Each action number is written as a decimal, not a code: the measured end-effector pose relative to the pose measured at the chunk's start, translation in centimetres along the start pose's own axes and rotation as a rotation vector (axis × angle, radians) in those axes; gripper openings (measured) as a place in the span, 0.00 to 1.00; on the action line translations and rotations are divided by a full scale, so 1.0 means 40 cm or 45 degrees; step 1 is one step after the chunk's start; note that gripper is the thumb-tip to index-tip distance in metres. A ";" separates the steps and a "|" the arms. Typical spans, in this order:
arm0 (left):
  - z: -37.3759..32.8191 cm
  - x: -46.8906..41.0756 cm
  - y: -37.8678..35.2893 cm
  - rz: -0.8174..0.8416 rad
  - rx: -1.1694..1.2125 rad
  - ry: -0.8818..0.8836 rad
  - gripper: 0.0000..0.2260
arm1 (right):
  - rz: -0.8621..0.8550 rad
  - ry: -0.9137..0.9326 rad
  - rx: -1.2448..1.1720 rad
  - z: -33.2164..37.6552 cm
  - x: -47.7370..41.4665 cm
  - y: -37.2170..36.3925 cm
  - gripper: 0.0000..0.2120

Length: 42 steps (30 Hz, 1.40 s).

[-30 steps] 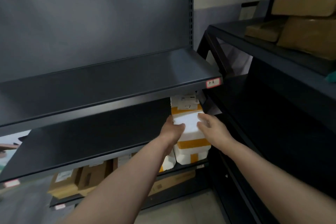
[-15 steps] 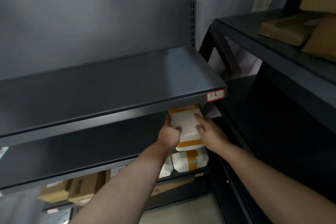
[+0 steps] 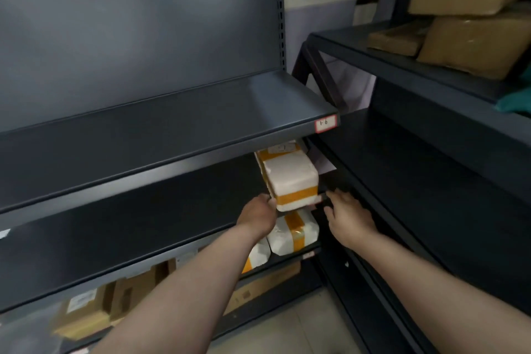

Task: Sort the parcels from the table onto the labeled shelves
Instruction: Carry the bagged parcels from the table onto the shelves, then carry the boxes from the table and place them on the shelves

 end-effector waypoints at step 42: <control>-0.387 2.089 -1.312 1.533 -1.021 -1.699 0.22 | -0.060 -1.738 -0.042 -0.826 2.487 -0.021 0.21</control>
Point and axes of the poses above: each hand's wrist, its own x-axis away from the middle knuckle, its own y-axis out of the back of the hand, z = x × y, the point moved 9 cm from there along -x, towards the middle knuckle, and after that the axes turned 10 degrees about x, right-handed, at the moved point
